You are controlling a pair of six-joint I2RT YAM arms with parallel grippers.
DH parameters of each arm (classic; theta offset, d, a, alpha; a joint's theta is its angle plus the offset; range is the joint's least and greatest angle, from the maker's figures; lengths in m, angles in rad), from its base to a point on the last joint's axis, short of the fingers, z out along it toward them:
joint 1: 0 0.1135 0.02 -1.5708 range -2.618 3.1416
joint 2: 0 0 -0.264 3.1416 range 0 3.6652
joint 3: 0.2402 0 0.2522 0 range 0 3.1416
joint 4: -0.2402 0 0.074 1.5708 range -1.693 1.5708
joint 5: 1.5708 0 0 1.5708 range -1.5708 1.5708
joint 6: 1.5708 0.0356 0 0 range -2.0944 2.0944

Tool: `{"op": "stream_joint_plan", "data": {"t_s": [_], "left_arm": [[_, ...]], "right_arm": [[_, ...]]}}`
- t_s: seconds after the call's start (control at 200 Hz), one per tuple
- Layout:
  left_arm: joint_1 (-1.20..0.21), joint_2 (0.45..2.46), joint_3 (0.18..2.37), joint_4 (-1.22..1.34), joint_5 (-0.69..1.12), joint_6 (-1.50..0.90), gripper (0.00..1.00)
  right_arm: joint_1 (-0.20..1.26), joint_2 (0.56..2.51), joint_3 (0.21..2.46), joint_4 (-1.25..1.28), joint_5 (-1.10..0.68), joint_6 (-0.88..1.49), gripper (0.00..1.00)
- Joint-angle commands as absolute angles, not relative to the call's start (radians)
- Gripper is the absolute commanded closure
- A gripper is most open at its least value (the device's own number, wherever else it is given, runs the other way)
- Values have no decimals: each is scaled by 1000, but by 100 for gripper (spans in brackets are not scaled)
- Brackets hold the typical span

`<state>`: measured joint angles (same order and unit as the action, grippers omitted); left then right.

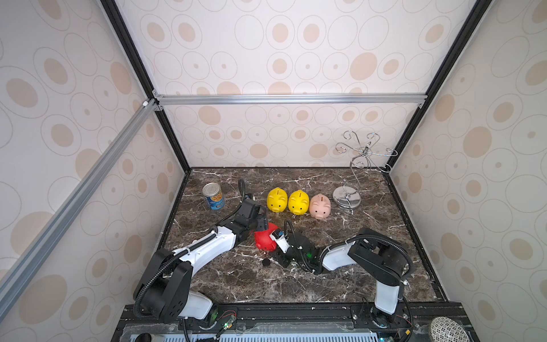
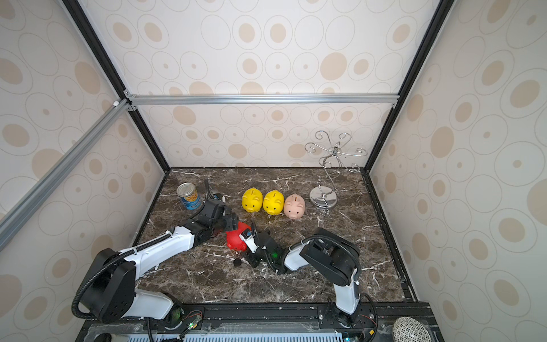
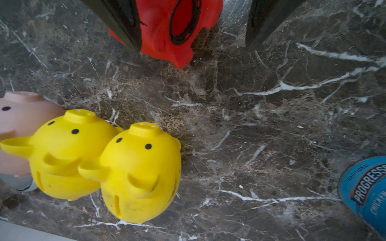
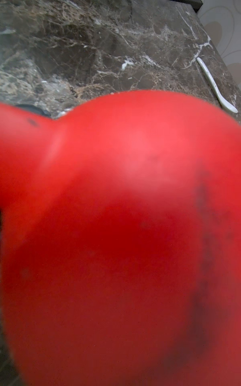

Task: Open piggy banks
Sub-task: Adjust the piggy bank at the center of the board.

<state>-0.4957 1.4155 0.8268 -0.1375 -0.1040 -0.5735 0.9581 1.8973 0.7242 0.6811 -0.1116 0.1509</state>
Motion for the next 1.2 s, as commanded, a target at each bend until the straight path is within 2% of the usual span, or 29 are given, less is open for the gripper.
{"op": "stream_joint_plan", "data": {"t_s": [0.0,0.37,0.705,0.99,1.195], "left_arm": [[-475,1396,820,-143,-129,-587,22],[-461,1390,772,-138,-227,-607,24],[-459,1359,703,-96,-209,-636,24],[-459,1332,658,-52,-200,-665,24],[-458,1312,608,-16,-199,-687,23]], "right_arm": [[957,1924,744,698,-77,141,61],[957,1922,765,685,-60,77,65],[957,1883,785,678,-66,54,71],[965,1802,809,604,-63,20,79],[980,1750,864,499,-45,-20,79]]}}
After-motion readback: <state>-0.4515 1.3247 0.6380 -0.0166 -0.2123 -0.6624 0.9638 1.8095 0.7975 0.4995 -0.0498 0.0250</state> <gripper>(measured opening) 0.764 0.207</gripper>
